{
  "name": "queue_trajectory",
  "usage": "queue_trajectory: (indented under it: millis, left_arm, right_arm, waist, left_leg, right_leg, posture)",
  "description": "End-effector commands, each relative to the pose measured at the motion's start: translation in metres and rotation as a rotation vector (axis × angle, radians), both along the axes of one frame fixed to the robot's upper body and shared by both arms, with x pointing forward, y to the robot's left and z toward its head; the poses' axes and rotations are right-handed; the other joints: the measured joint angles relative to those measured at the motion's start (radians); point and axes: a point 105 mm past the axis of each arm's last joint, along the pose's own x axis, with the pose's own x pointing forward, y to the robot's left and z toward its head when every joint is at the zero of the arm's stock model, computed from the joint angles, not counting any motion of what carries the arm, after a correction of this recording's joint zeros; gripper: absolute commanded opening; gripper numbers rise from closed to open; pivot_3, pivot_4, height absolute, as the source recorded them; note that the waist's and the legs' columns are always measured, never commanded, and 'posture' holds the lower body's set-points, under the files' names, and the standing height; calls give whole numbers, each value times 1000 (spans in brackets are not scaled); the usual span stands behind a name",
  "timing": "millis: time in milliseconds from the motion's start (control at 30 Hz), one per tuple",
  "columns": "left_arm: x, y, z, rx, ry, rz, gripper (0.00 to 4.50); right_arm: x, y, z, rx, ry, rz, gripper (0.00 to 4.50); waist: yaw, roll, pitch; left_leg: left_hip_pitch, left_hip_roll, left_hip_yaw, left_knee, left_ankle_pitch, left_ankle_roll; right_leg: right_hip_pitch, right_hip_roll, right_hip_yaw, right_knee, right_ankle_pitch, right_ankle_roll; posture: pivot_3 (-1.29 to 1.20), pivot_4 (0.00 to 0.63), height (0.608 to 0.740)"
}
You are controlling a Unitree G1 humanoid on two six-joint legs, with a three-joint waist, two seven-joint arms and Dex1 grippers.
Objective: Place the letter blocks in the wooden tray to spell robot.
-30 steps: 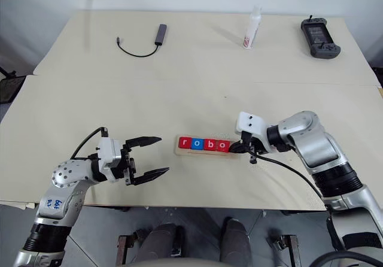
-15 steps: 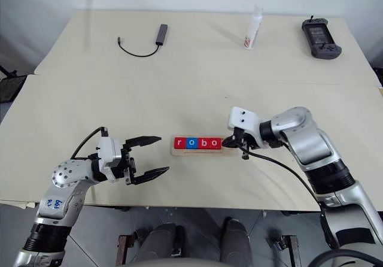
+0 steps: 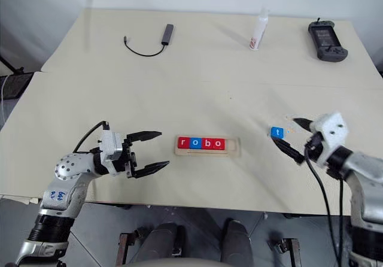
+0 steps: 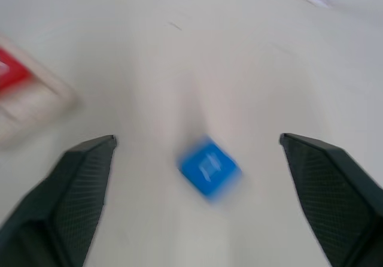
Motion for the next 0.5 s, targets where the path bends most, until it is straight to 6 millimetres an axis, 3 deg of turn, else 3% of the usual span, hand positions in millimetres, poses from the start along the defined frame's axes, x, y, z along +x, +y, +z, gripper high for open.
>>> queue_trajectory:
  millis: [33,267,400,500]
  left_arm:
    - [2,-3,8,-9,-38,-25,4500]
    - [5,-5,8,-8,-44,-42,4500]
    - [4,-6,8,-7,-46,-46,4500]
    - [3,-7,7,-8,-47,-46,4500]
  right_arm:
    - [-16,-12,6,-3,-82,-95,4468]
    - [-26,-12,-7,90,-59,-129,4468]
    - [-13,3,-5,109,-22,-86,4468]
    - [12,17,-5,144,81,-83,4468]
  waist:
    - [-3,0,0]
    - [-15,1,-1]
    - [-18,1,-1]
    - [-24,1,-1]
  left_leg:
    - [1,0,0,0,0,0]
    - [3,1,2,0,0,0]
    - [3,1,2,0,0,0]
    - [3,1,2,0,0,0]
  right_leg:
    - [0,0,0,0,0,0]
    - [0,1,3,1,0,0]
    - [0,1,3,1,0,0]
    - [0,1,3,1,0,0]
  posture:
    - [0,150,740]
    - [0,150,740]
    - [0,150,740]
    - [0,150,740]
